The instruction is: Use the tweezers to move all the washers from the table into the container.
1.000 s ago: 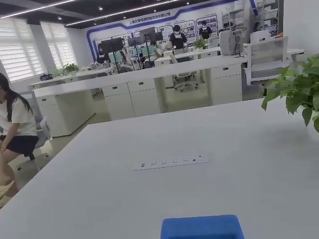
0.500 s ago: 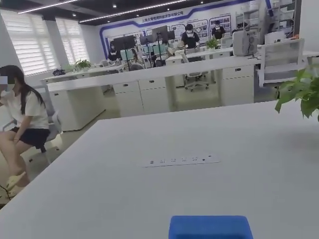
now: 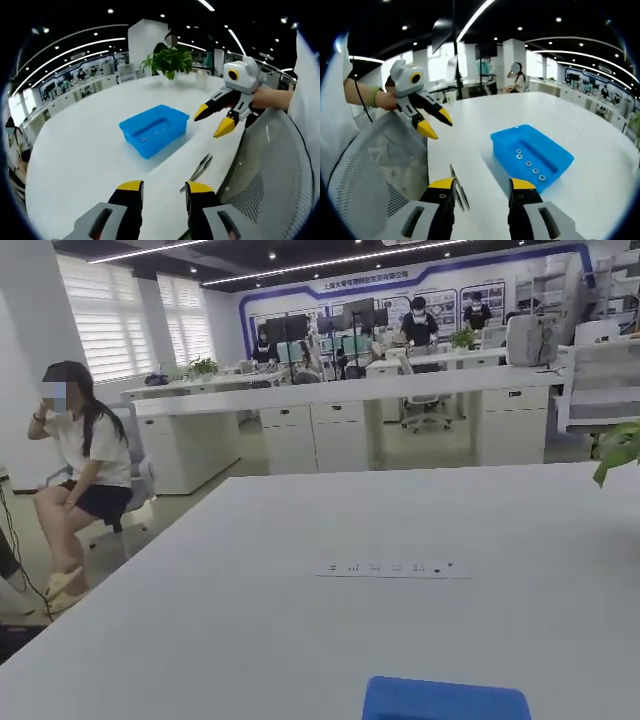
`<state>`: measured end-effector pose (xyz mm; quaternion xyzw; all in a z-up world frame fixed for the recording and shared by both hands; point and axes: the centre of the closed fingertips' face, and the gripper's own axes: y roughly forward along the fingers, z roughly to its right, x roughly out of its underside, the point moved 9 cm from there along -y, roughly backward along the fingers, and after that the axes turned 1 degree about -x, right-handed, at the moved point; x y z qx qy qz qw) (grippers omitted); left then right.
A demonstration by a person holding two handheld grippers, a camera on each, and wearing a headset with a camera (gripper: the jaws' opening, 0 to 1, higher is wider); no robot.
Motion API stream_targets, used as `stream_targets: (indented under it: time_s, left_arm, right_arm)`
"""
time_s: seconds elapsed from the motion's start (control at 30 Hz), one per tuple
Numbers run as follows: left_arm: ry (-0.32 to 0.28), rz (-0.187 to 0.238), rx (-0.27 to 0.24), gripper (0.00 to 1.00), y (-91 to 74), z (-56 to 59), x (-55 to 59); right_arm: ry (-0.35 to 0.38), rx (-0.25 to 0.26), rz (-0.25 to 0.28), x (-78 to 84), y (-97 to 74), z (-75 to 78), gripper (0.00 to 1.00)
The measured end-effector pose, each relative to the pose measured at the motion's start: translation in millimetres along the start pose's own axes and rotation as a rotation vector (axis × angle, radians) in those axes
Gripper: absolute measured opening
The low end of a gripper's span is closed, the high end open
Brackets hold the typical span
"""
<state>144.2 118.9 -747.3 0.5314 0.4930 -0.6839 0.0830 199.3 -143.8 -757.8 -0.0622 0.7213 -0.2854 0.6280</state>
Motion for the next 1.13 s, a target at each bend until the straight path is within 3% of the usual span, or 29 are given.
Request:
stream_targets:
  time_s: [0.1, 0.13, 0.27, 0.33, 0.43, 0.5, 0.57, 0.6, 0.63, 0.67, 0.73, 0.8, 0.93, 1.13]
  left_arm:
    - [-0.033, 0.109, -0.090, 0.44, -5.4, -2.2, -7.3]
    - [-0.071, 0.169, -0.125, 0.48, -7.9, -3.5, -10.1]
    - [-0.207, 0.339, -0.198, 0.69, -16.2, -8.4, -17.9]
    - [-0.217, 0.369, -0.238, 0.77, -20.5, -13.0, -19.0]
    - [-0.229, 0.463, -0.286, 0.90, -27.2, -15.6, -22.5]
    - [-0.227, 0.501, -0.328, 0.96, -29.8, -16.2, -23.1]
    - [-0.221, 0.500, -0.331, 0.99, -29.7, -14.7, -22.6]
    - [-0.216, 0.504, -0.330, 0.99, -29.0, -14.8, -22.9]
    - [-0.204, 0.511, -0.325, 0.99, -27.5, -14.2, -23.2]
    - [-0.198, 0.507, -0.319, 0.99, -26.7, -13.8, -23.8]
    - [-0.195, 0.502, -0.307, 0.99, -24.3, -13.7, -23.6]
    - [-0.205, 0.487, -0.292, 0.99, -21.4, -13.9, -22.4]
    - [-0.191, 0.453, -0.300, 0.99, -19.4, -13.3, -20.1]
    - [-0.173, 0.416, -0.335, 0.99, -19.9, -15.2, -16.7]
  right_arm:
    - [-0.015, 0.085, 0.051, -4.1, -24.7, 3.1, 0.43]
    - [-0.037, 0.132, 0.072, -6.1, -36.3, 5.2, 0.45]
    - [-0.049, 0.241, 0.124, -8.8, -67.3, 9.7, 0.59]
    - [-0.038, 0.297, 0.170, -9.8, -81.2, 11.5, 0.62]
    - [0.003, 0.363, 0.256, -10.9, -93.5, 12.3, 0.70]
    - [0.038, 0.400, 0.301, -7.9, -98.1, 15.3, 0.81]
    - [0.075, 0.465, 0.396, -7.6, -102.8, 16.7, 0.94]
    - [0.110, 0.494, 0.486, -8.5, -105.7, 17.3, 0.99]
    - [0.114, 0.484, 0.509, -8.3, -107.8, 17.0, 0.99]
    - [0.175, 0.487, 0.555, -9.8, -107.9, 16.8, 0.99]
    - [0.134, 0.510, 0.577, -10.1, -114.0, 25.5, 0.99]
    - [0.131, 0.535, 0.530, -8.2, -112.4, 25.2, 0.99]
    - [0.029, 0.570, 0.446, -10.2, -109.2, 23.5, 0.99]
    - [-0.010, 0.508, 0.328, -11.7, -91.6, 16.0, 0.99]
